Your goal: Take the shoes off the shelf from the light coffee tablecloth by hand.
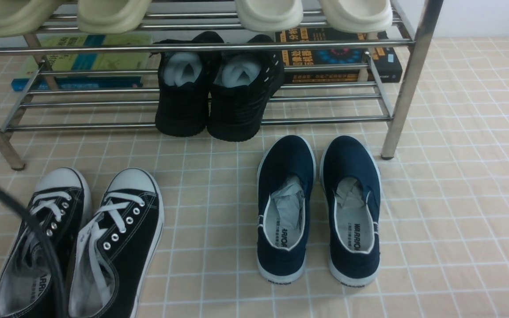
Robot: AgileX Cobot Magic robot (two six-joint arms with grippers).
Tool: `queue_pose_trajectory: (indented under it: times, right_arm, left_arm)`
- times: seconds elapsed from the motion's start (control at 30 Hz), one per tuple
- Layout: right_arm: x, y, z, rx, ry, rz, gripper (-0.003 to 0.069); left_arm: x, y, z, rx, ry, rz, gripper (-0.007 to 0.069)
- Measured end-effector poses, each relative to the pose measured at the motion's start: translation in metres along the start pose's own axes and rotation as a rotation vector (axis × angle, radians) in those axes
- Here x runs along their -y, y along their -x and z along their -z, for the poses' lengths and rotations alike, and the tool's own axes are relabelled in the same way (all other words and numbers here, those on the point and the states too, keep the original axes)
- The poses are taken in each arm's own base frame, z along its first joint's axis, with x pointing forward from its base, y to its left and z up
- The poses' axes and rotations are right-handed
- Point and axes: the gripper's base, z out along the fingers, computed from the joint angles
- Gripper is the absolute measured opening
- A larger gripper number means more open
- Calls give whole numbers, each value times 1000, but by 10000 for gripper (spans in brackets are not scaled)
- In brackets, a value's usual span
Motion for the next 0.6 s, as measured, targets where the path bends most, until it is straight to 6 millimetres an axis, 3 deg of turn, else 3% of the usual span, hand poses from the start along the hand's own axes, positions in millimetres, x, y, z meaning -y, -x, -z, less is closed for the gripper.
queue_pose_trajectory:
  times: [0.13,0.27,0.6]
  right_arm:
    - [0,0,0,0,0,0,240]
    - [0,0,0,0,0,0,240]
    - [0,0,0,0,0,0,240]
  left_arm:
    - [4,-36,8,125,-73,22,11]
    - [5,-58,6,273,-121,56,15]
    - [2,-72,-6,380,-121,73,22]
